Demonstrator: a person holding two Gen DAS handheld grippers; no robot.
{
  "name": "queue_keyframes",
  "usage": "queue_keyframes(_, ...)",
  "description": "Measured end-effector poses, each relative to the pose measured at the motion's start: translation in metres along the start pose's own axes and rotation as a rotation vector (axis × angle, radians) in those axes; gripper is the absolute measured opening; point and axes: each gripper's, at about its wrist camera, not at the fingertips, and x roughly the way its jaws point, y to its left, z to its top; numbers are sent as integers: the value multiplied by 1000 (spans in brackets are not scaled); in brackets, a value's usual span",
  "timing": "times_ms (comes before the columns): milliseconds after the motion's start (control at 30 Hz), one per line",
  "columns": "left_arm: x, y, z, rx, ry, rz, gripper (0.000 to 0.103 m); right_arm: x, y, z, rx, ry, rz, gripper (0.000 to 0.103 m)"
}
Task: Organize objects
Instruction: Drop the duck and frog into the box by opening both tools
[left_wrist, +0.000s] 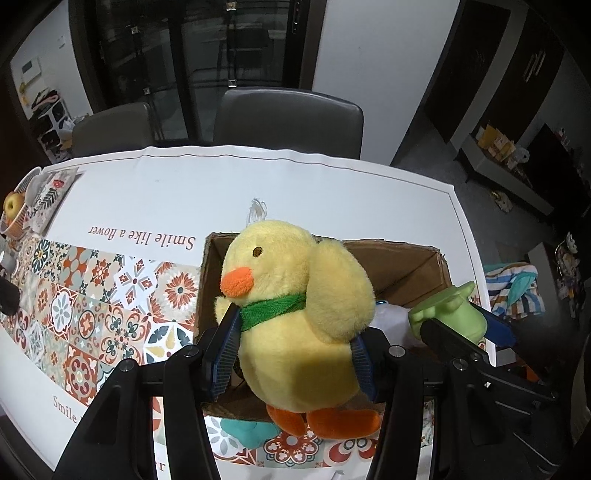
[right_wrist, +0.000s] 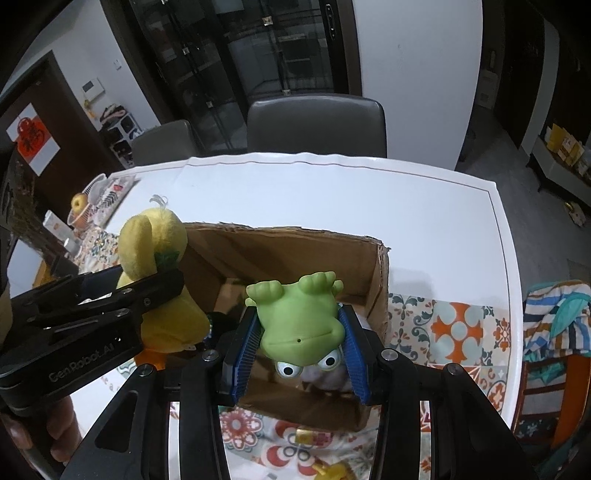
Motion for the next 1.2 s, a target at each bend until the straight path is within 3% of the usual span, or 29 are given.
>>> queue_keyframes(300,15,-2,-1,16,45,-8,54,18,-6,2,83,31,6,44)
queue_keyframes(433,15,1,-1,10,47,-1,61,20,-6,2,121,29,2,50)
queue_keyframes(700,9,6,-8,9,44,15,64,12,-6,0,235,-9,-22,51)
queue_keyframes(1200,-29,14,-29,12,-8,16,67,-23,5,-10,294,-107,-71,52)
